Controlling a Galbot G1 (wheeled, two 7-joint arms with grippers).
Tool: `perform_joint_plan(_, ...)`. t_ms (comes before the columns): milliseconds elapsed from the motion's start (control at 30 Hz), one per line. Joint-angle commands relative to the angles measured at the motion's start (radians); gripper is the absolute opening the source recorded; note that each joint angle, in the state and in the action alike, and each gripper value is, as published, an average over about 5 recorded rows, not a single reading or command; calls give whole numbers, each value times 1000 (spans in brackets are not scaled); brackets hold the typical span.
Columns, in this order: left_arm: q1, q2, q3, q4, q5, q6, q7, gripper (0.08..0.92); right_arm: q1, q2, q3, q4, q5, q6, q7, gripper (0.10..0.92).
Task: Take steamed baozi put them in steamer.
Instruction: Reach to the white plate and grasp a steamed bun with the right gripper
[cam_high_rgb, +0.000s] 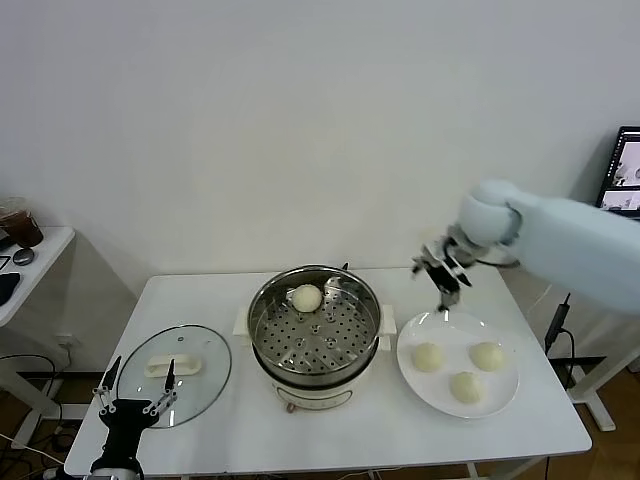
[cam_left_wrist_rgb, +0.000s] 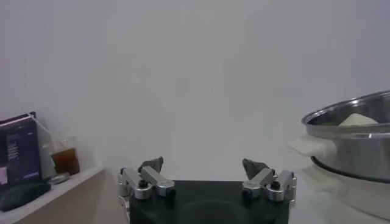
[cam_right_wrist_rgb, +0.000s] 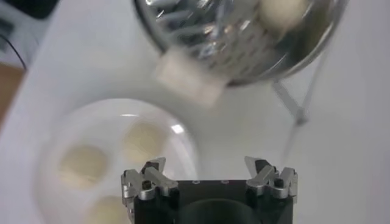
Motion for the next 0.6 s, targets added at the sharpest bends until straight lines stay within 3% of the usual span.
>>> perform_joint_plan(33,2,1,-1,-4,2,0,0,823,-298,-177,169,55,-55,-83,1,823)
perform_joint_plan(600,24,-25,-11,-12,25,-3,-1,823,-495,62,307,-152,-242,-10,55,823)
